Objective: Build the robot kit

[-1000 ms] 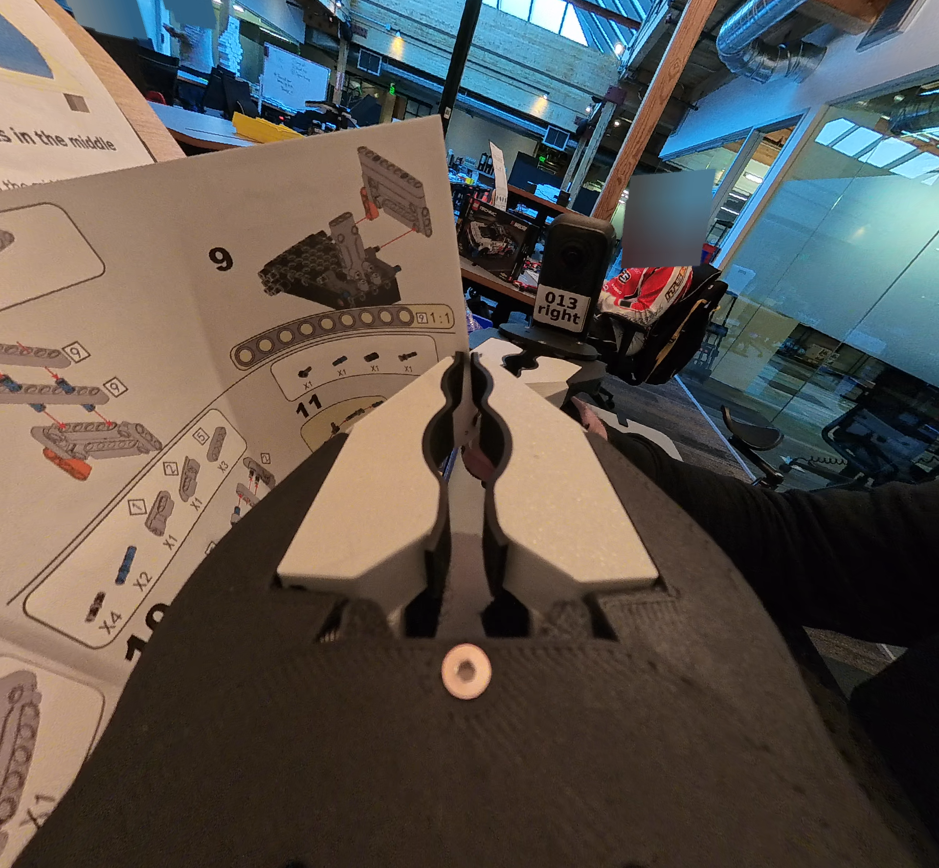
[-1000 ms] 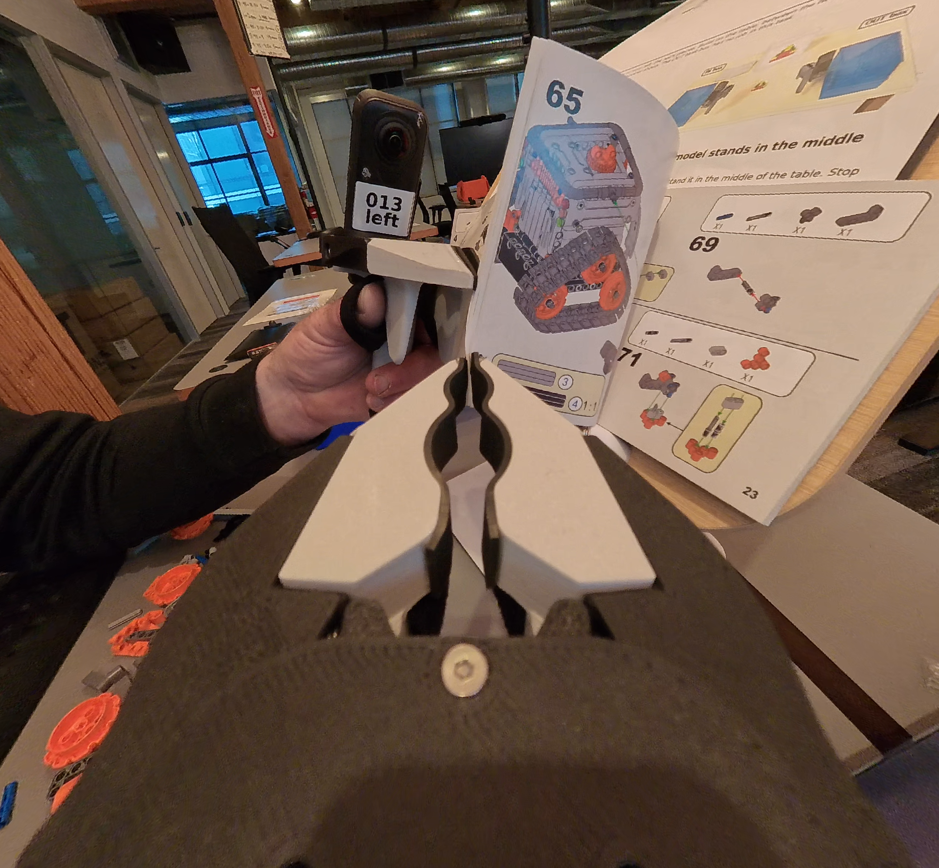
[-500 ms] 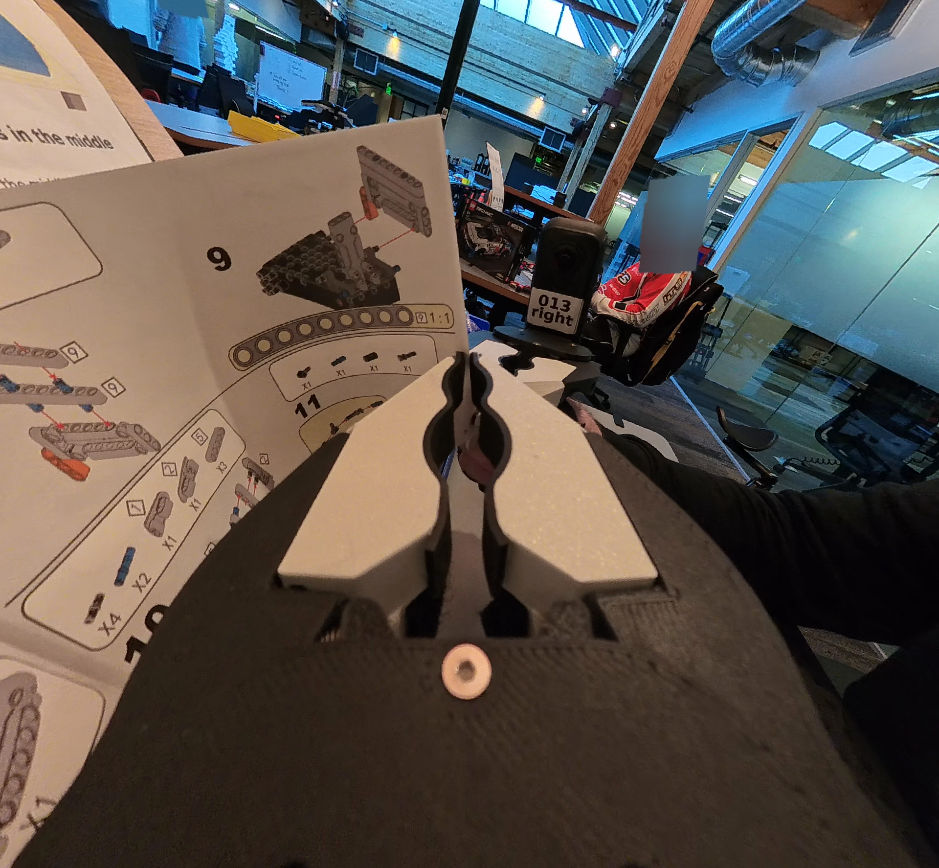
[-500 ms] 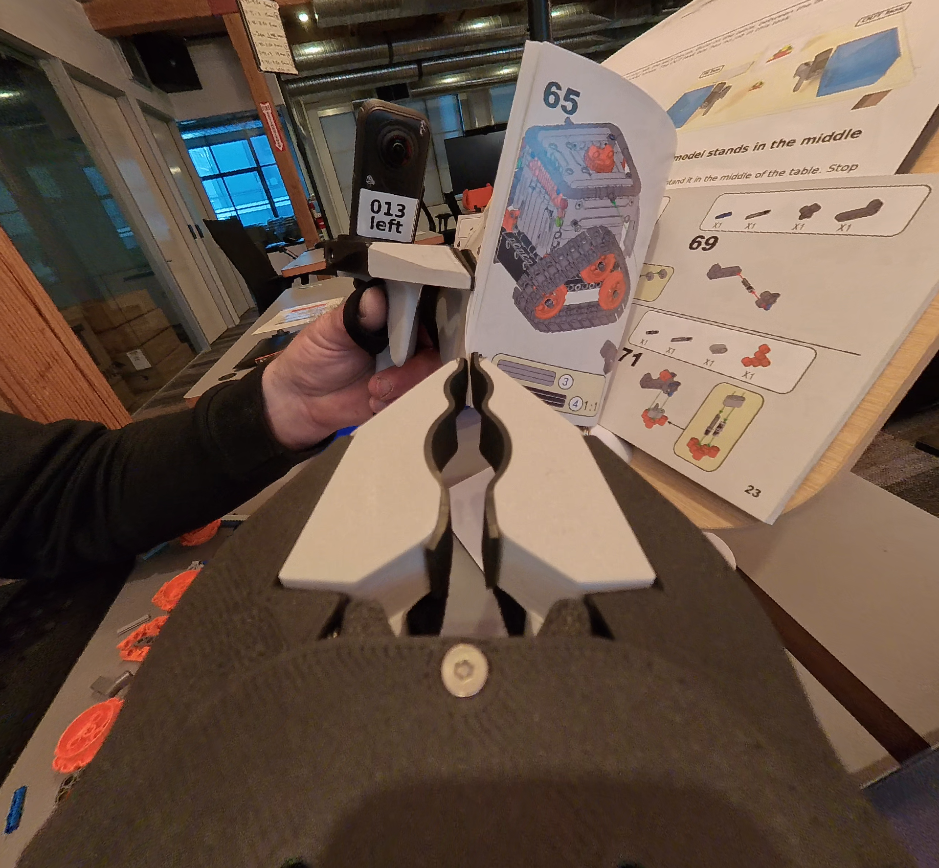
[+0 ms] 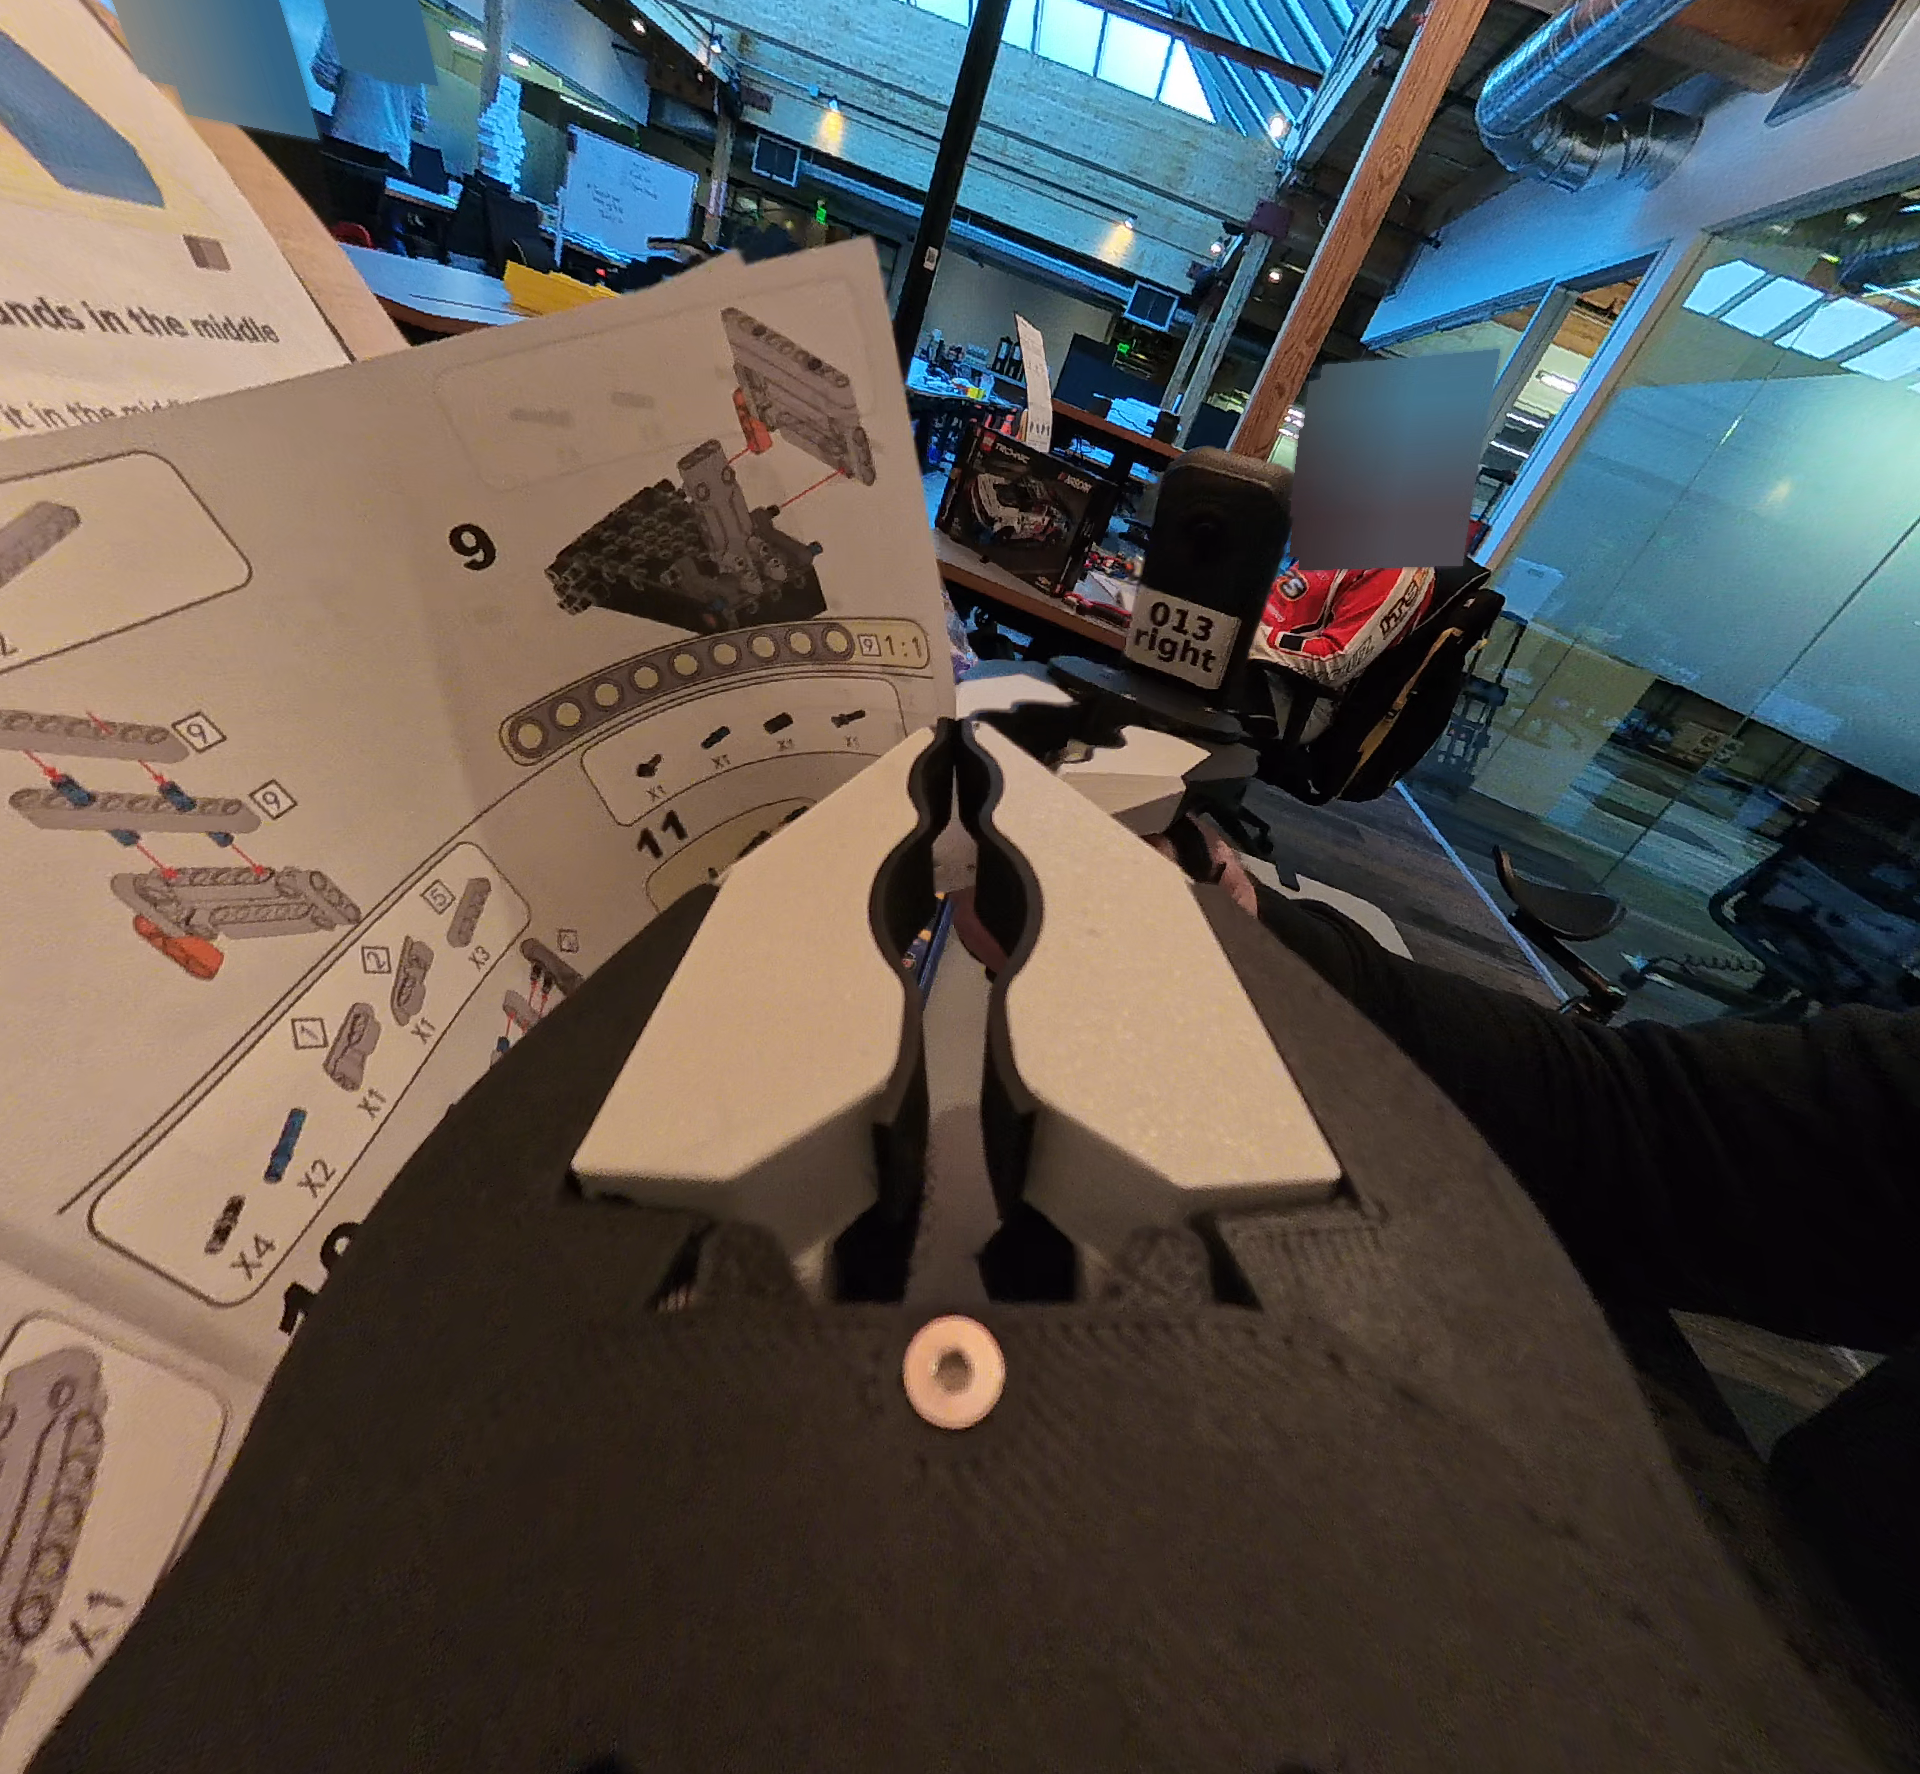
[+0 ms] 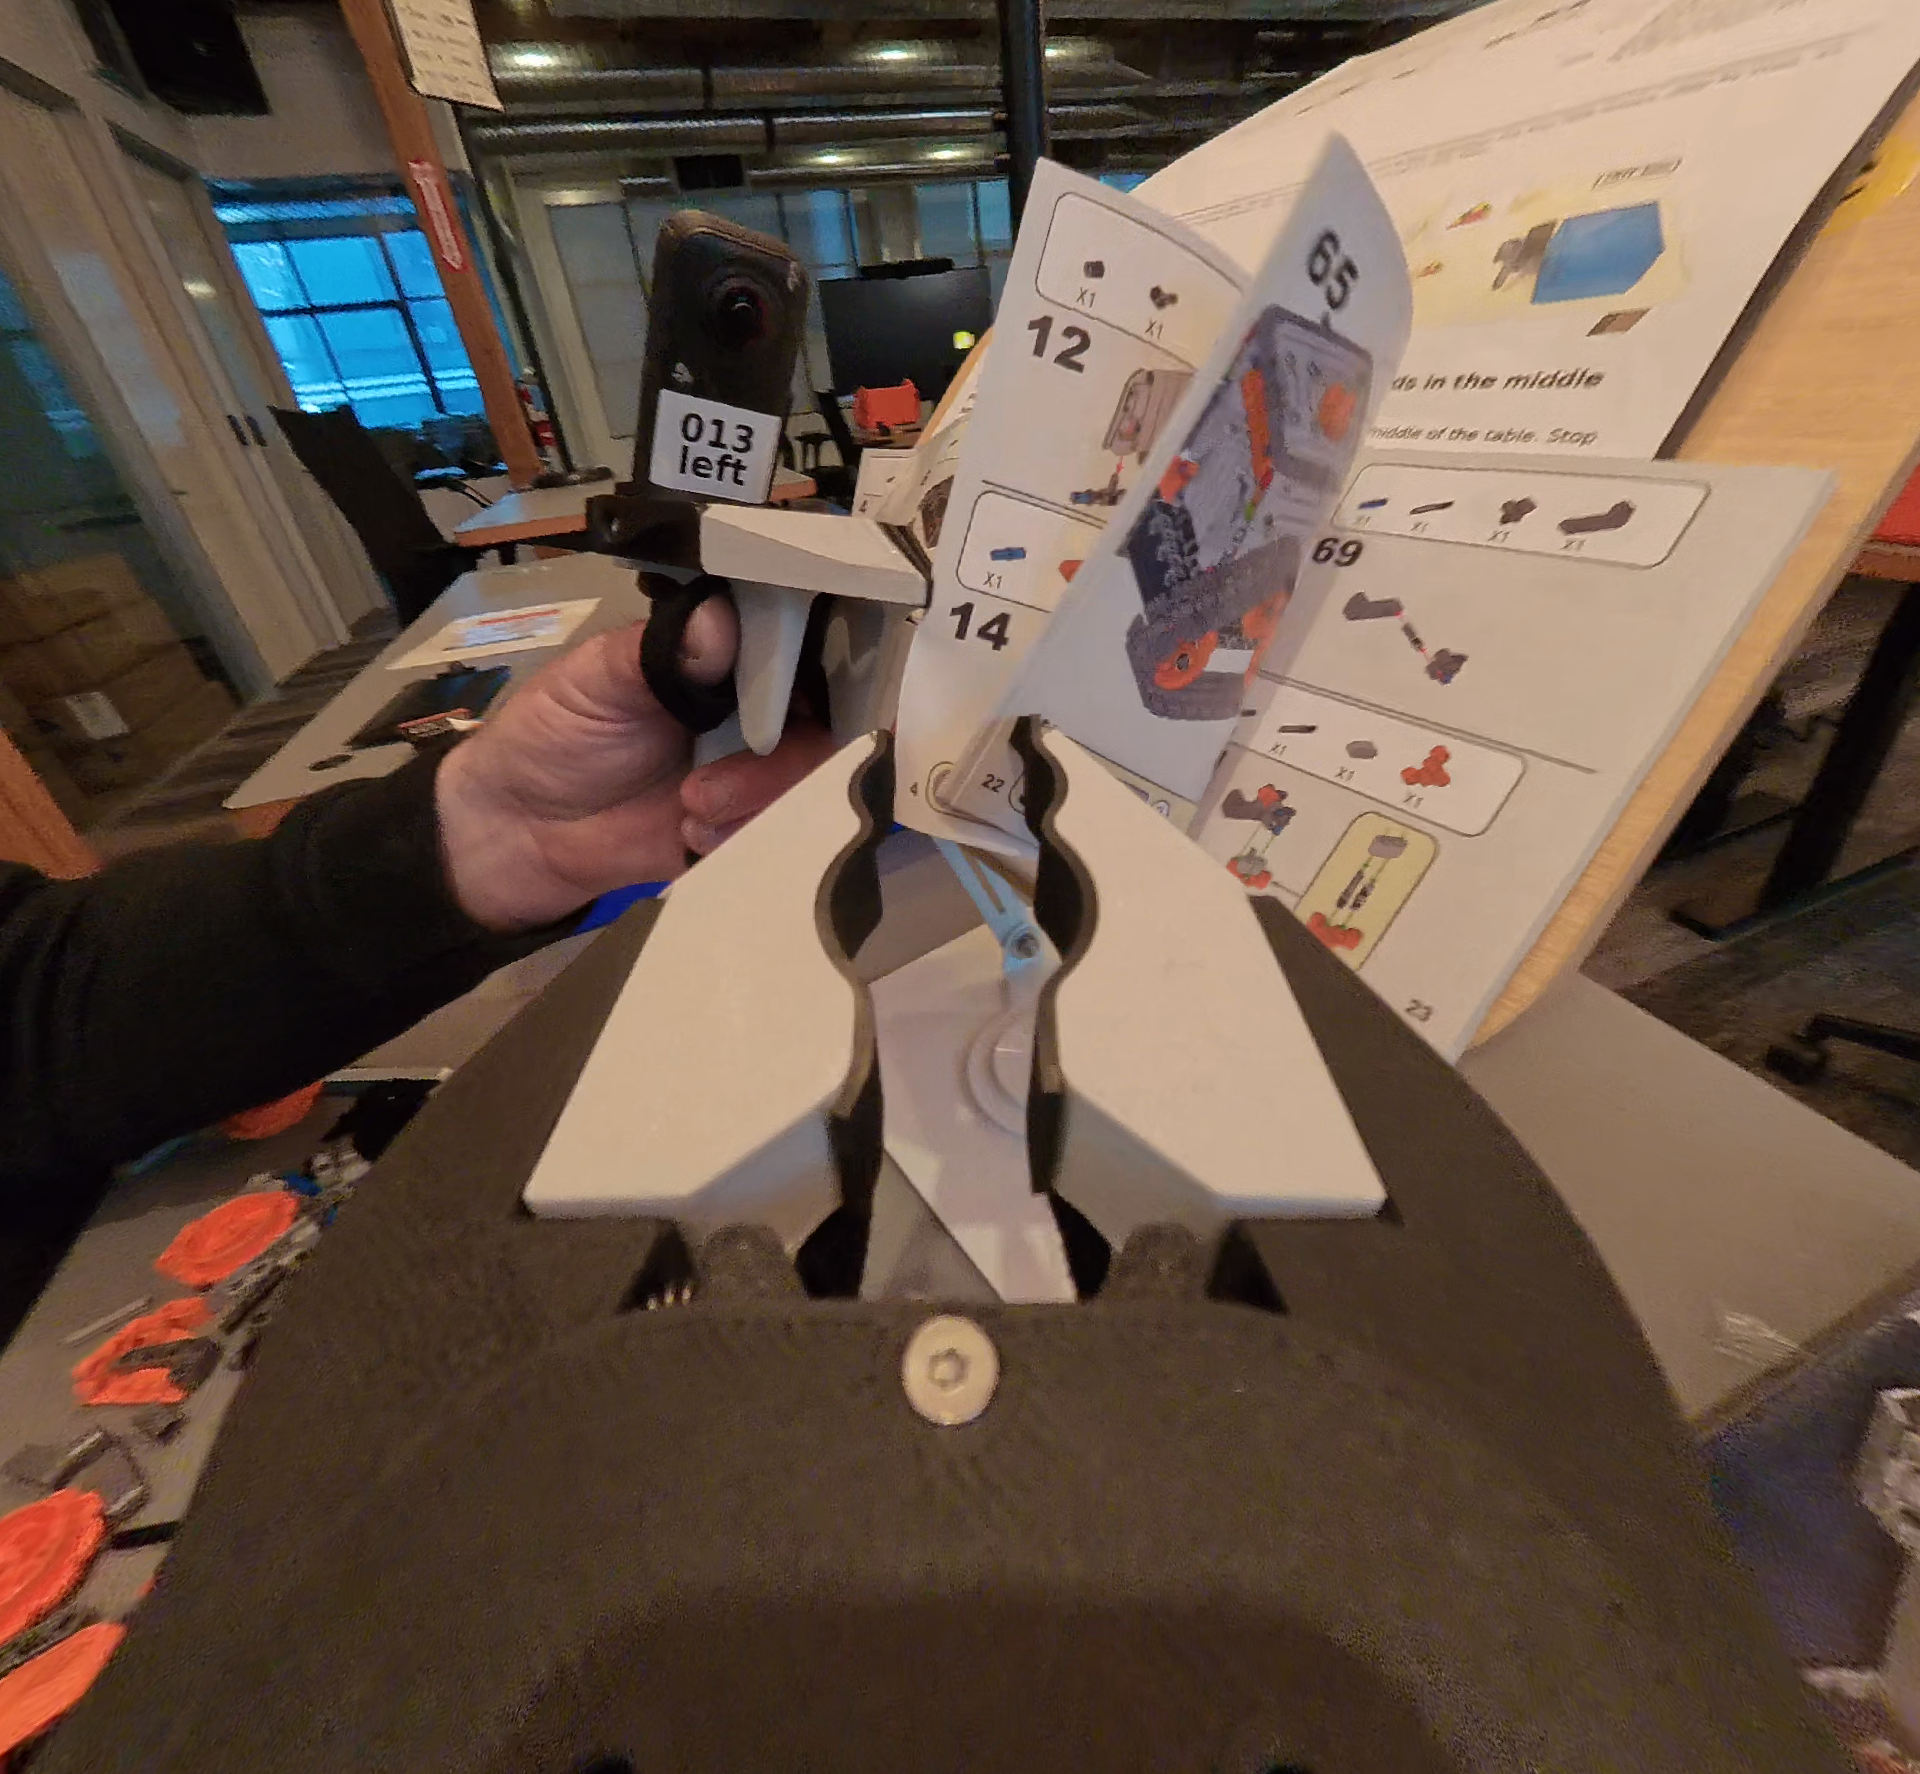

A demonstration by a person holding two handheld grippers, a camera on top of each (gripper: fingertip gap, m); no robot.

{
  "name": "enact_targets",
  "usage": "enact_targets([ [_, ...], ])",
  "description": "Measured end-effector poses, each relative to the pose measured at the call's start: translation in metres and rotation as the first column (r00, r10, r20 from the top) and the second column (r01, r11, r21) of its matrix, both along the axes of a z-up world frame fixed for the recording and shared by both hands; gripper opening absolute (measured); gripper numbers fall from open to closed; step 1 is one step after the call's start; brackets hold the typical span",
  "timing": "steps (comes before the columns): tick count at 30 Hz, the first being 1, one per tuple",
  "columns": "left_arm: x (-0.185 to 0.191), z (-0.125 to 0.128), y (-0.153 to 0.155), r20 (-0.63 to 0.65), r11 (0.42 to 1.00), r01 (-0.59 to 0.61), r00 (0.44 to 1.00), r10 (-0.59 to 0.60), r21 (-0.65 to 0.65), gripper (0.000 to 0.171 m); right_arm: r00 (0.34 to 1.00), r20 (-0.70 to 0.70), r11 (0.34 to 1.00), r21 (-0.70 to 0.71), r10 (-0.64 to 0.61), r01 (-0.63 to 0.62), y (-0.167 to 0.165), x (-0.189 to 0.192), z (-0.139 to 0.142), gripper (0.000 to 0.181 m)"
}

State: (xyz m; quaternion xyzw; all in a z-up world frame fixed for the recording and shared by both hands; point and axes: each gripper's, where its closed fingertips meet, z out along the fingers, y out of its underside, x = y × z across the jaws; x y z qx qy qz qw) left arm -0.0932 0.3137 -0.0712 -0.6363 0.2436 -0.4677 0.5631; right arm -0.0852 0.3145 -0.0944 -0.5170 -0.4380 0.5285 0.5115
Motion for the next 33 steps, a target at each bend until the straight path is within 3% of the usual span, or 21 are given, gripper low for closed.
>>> enact_targets([
  [7, -0.024, 0.016, -0.024, -0.068, 0.997, -0.064, 0.995, 0.067, 0.043, 0.000, 0.978, 0.029, 0.958, 0.208, -0.208, 0.197, 0.012, 0.017, 0.017, 0.034],
  [15, -0.132, 0.017, -0.063, -0.148, 0.956, -0.290, 0.945, 0.293, 0.038, 0.000, 0.948, 0.112, 0.897, 0.373, -0.298, 0.239, -0.002, 0.006, 0.020, 0.030],
  [20, -0.190, 0.015, -0.080, -0.109, 0.926, -0.378, 0.921, 0.374, -0.009, 0.000, 0.883, 0.171, 0.800, 0.521, -0.438, 0.297, -0.007, -0.005, 0.023, 0.035],
  [30, -0.214, 0.014, -0.092, -0.090, 0.933, -0.358, 0.931, 0.354, -0.033, 0.000, 0.741, 0.217, 0.682, 0.608, -0.635, 0.406, 0.011, 0.000, 0.035, 0.040],
  [33, -0.213, 0.020, -0.094, -0.042, 0.944, -0.328, 0.945, 0.326, -0.044, 0.000, 0.753, 0.188, 0.635, 0.682, -0.630, 0.362, -0.006, -0.012, 0.046, 0.039],
])
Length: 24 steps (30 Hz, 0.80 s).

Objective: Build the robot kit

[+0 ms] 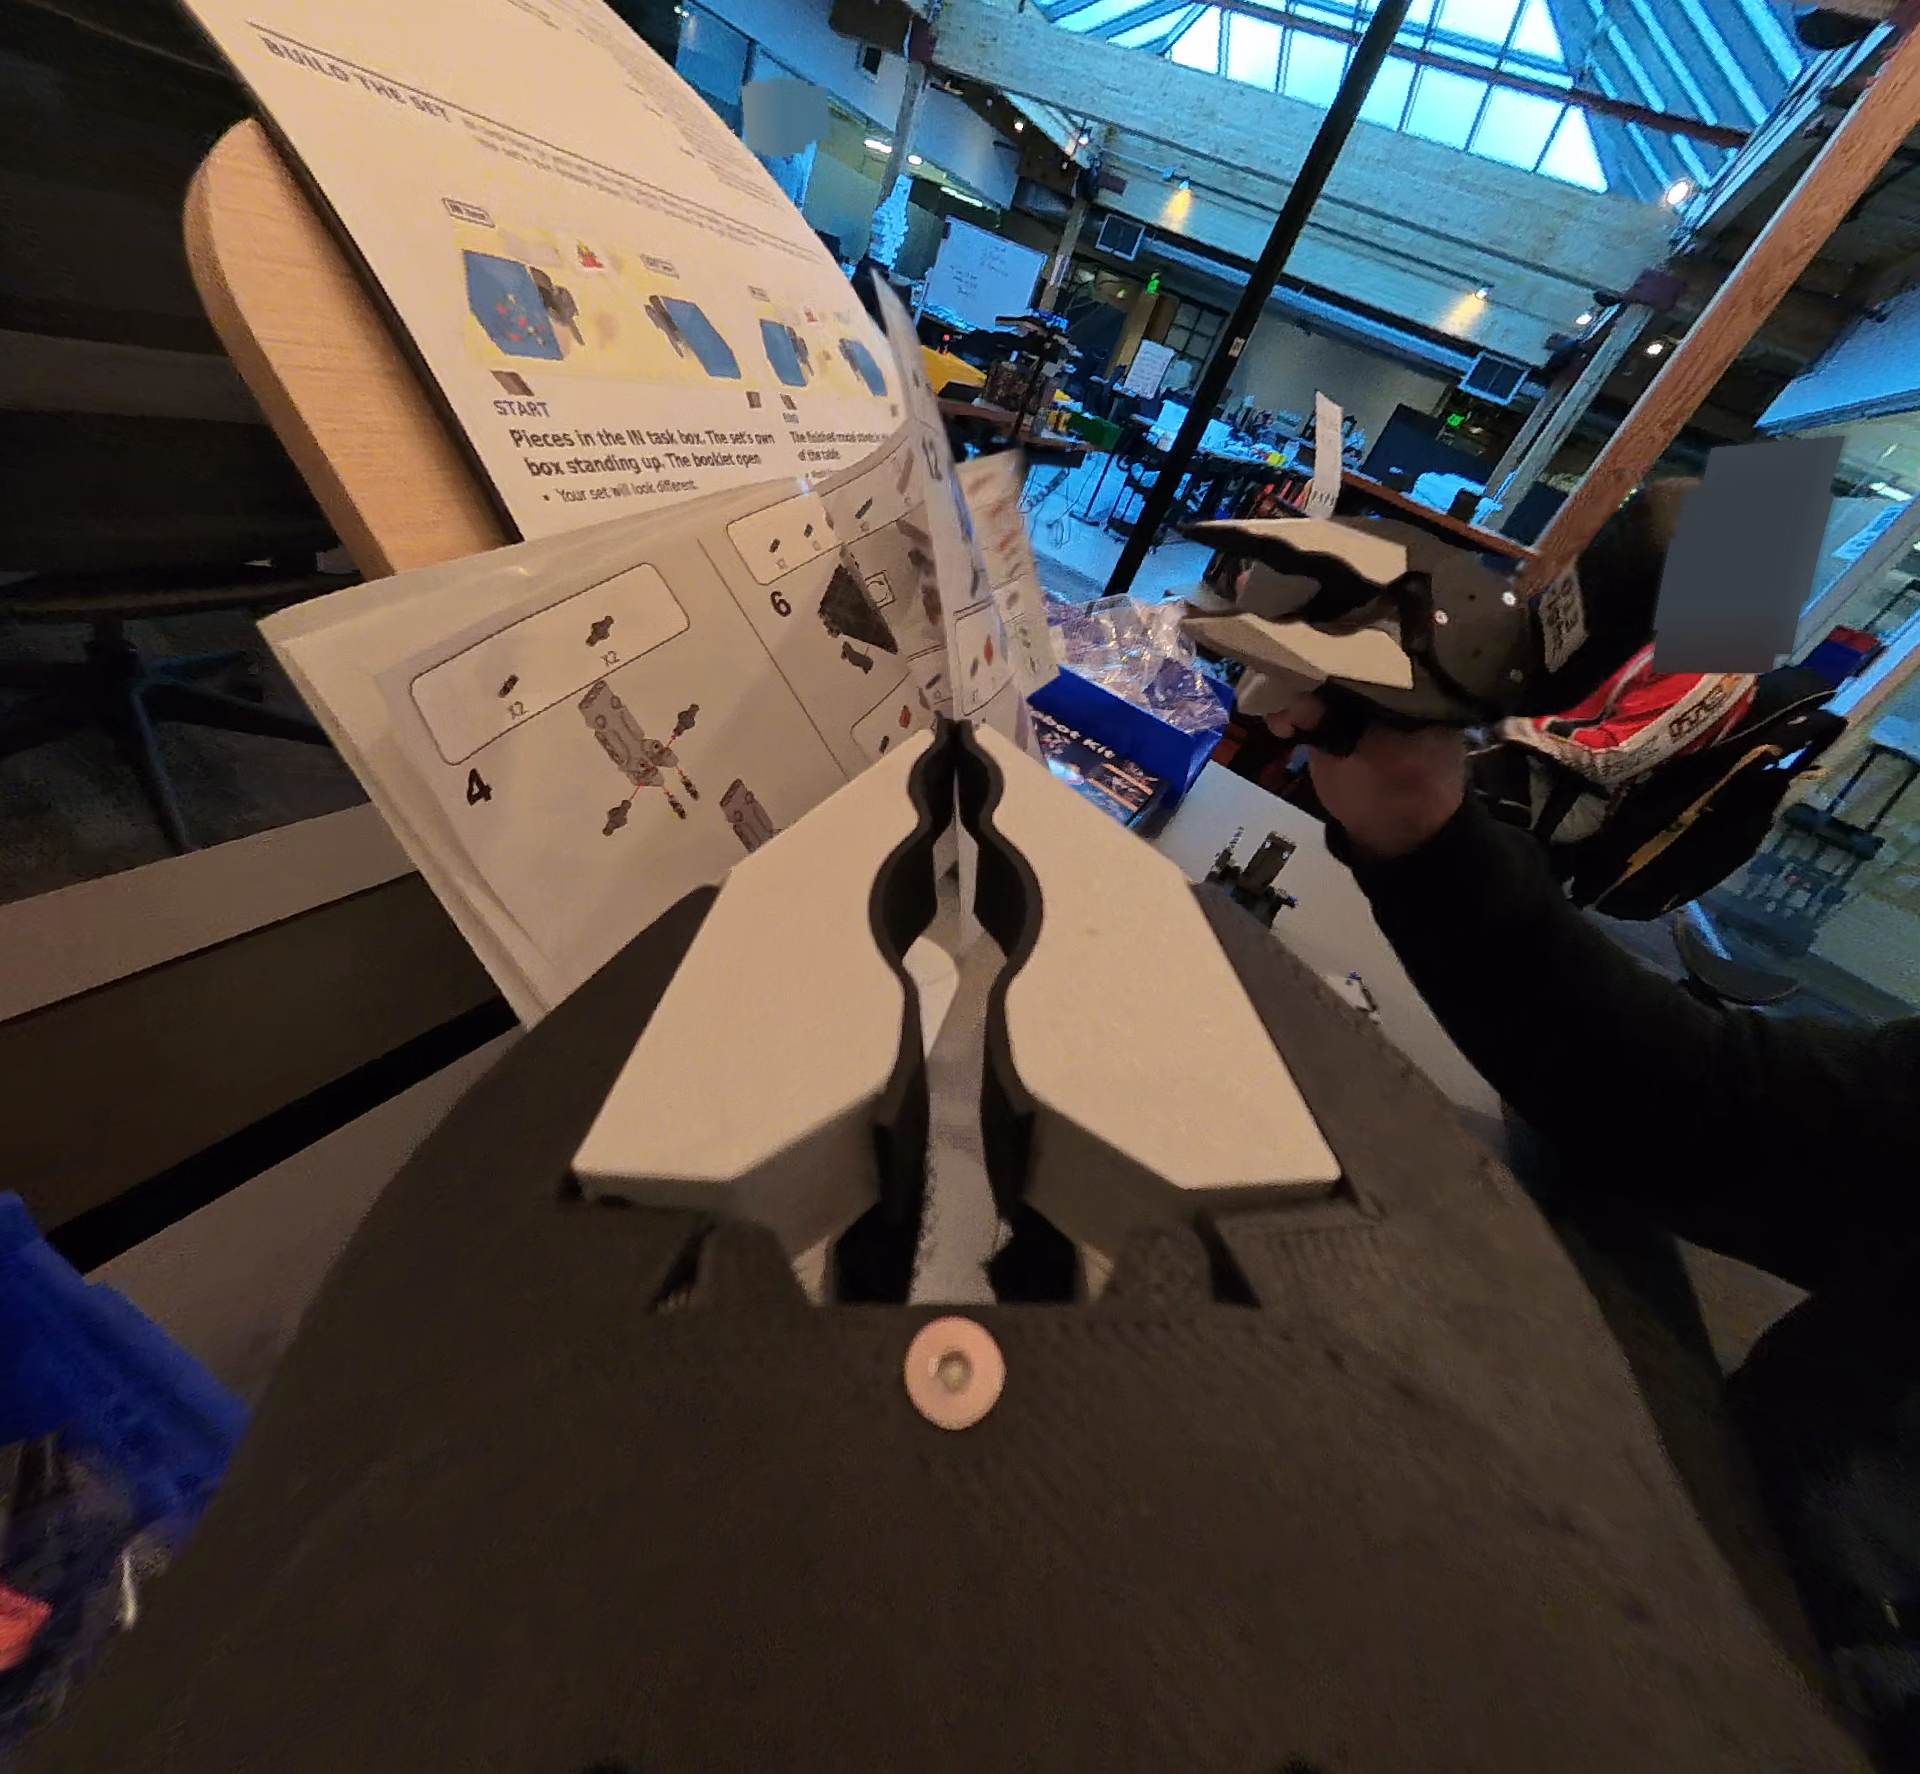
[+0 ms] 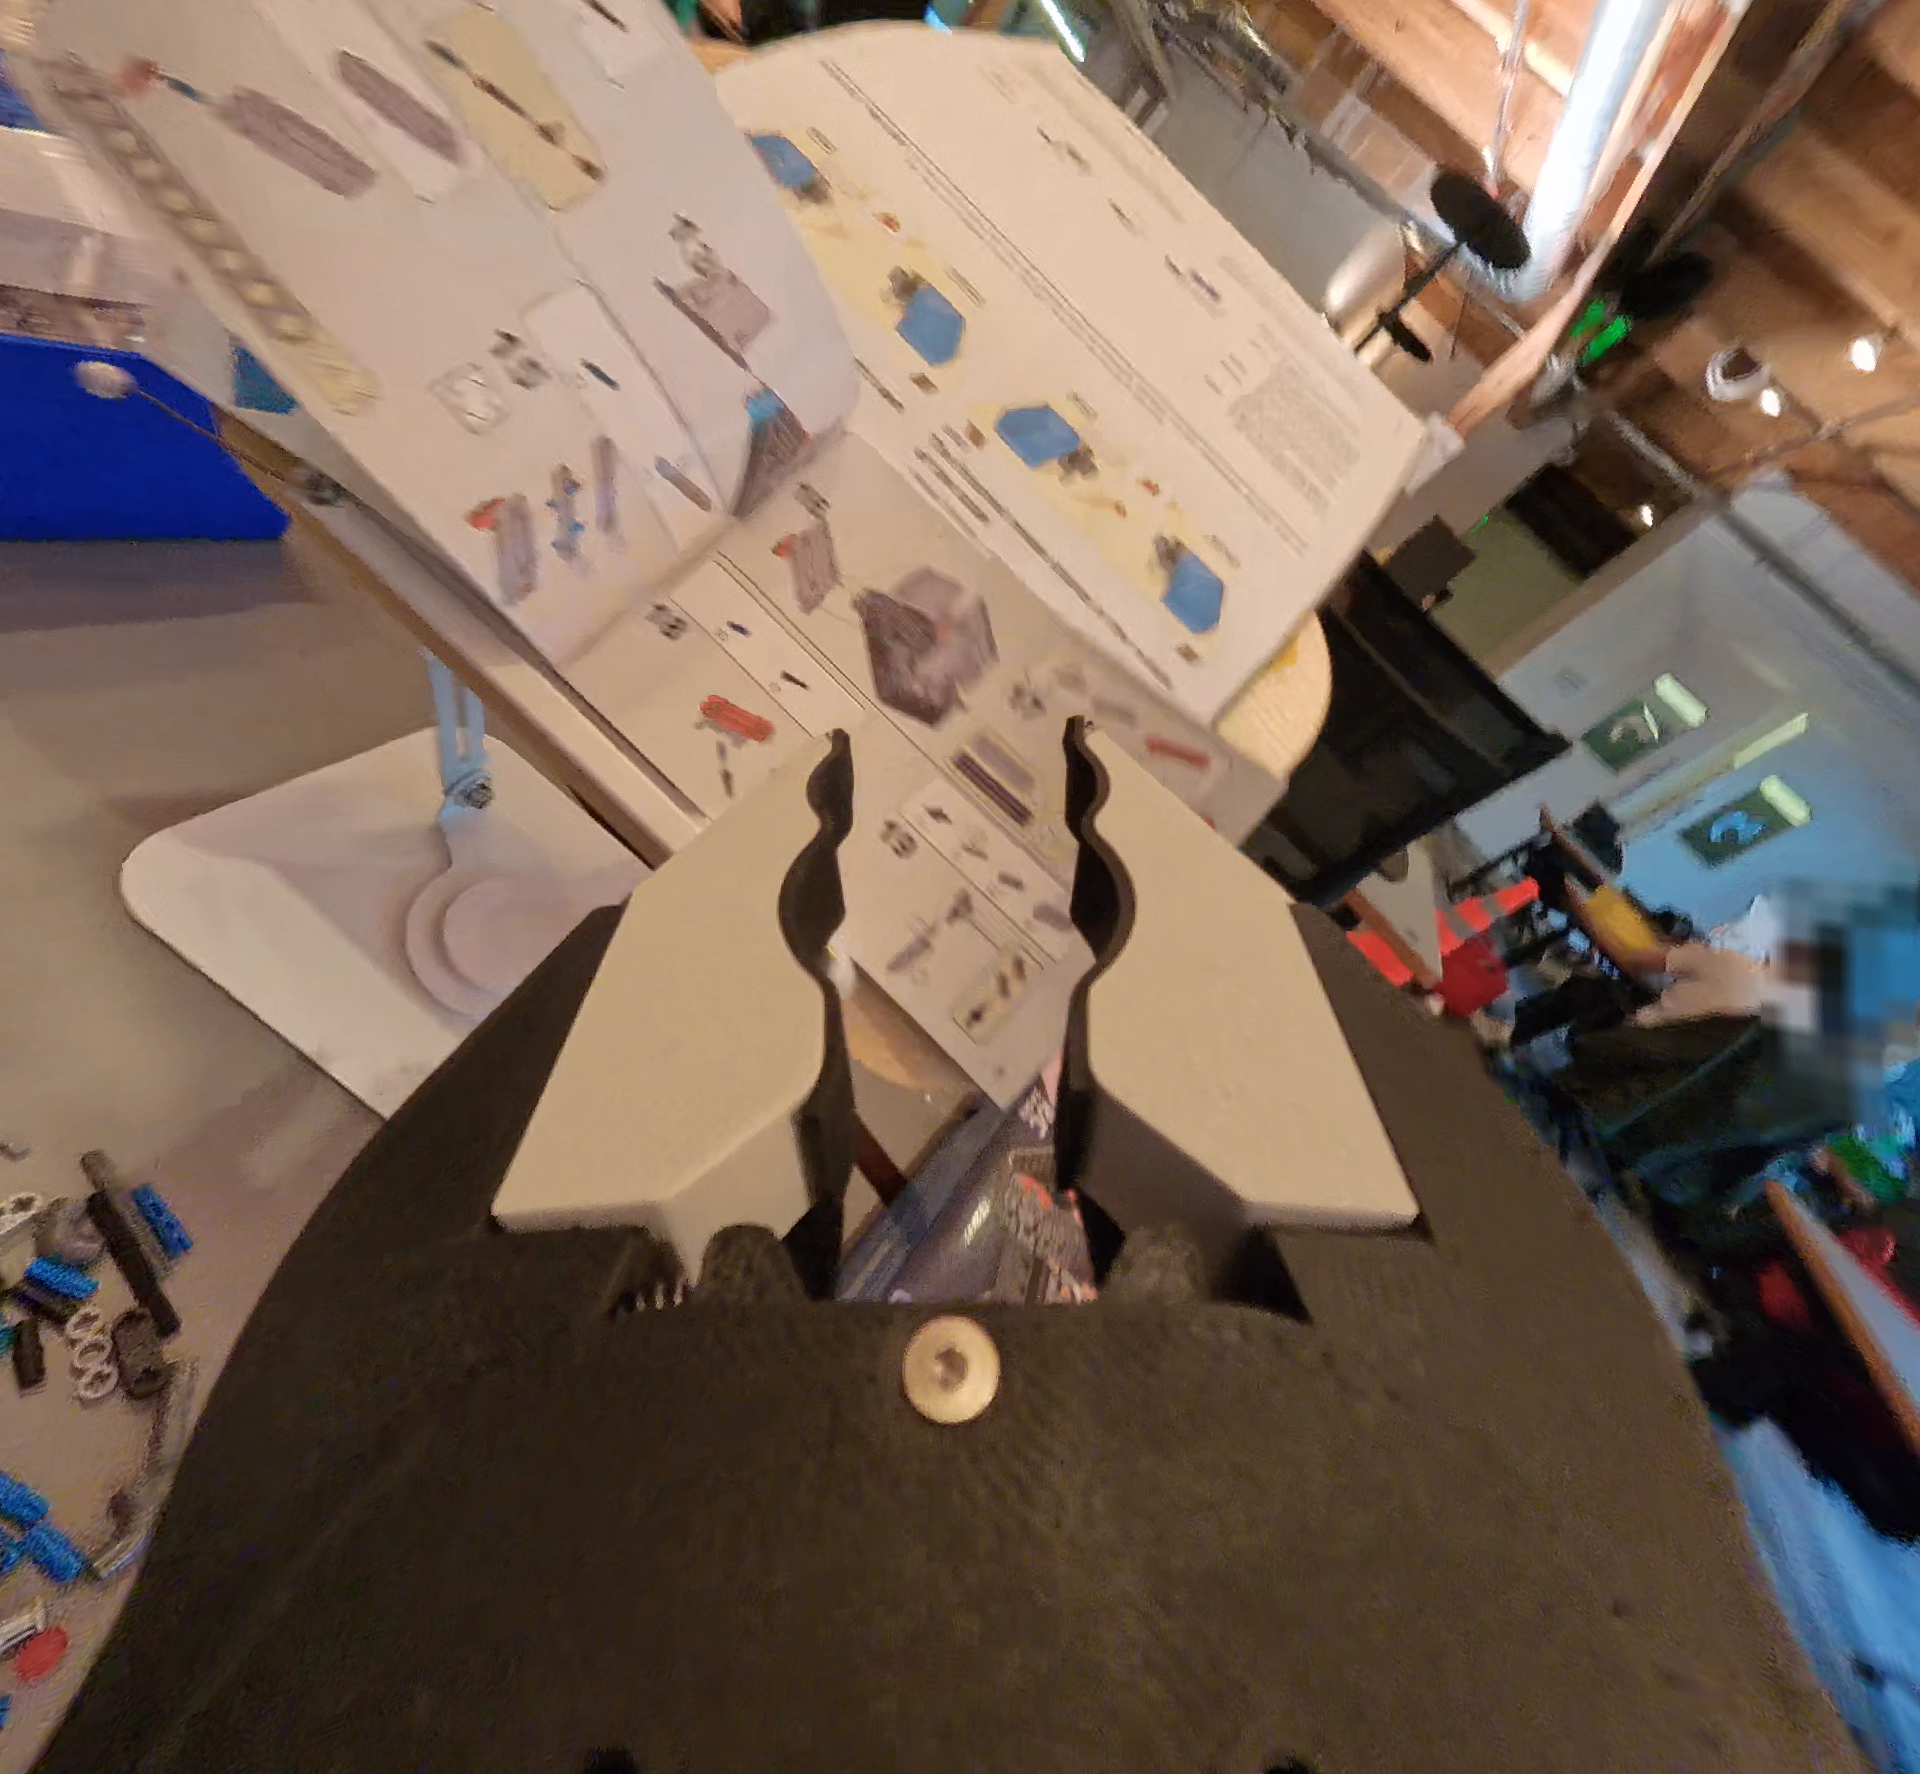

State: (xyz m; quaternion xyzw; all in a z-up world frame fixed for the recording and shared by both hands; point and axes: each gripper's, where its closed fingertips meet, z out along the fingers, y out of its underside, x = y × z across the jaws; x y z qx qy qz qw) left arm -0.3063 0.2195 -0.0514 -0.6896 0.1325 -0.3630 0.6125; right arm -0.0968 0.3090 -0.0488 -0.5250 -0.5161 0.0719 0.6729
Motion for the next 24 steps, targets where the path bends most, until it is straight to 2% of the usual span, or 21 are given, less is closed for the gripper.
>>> enact_targets([
  [2, 0.001, 0.003, -0.002, 0.019, 1.000, 0.015, 1.000, -0.015, -0.001, 0.000, 0.996, 0.046, 0.996, 0.052, 0.071, -0.073, -0.022, -0.022, 0.000, 0.039],
  [6, 0.012, 0.010, -0.008, 0.035, 0.999, 0.052, 0.998, -0.052, 0.011, 0.000, 0.957, 0.181, 0.962, 0.109, 0.229, -0.250, -0.070, -0.083, -0.023, 0.041],
  [8, 0.018, 0.013, -0.010, 0.031, 0.998, 0.067, 0.997, -0.068, 0.018, 0.000, 0.947, 0.222, 0.953, 0.141, 0.233, -0.267, -0.079, -0.107, -0.031, 0.043],
  [11, 0.025, 0.017, -0.013, 0.057, 0.995, 0.097, 0.993, -0.099, 0.027, 0.000, 0.952, 0.232, 0.951, 0.185, 0.201, -0.246, -0.076, -0.130, -0.034, 0.039],
  [19, 0.025, 0.024, -0.016, 0.098, 0.992, 0.121, 0.987, -0.125, 0.044, 0.000, 0.953, 0.219, 0.947, 0.198, 0.211, -0.255, -0.072, -0.143, -0.035, 0.010],
  [24, 0.028, 0.027, -0.018, 0.106, 0.990, 0.134, 0.985, -0.139, 0.052, 0.000, 0.943, 0.197, 0.944, 0.139, 0.269, -0.299, -0.076, -0.144, -0.038, 0.002],
])
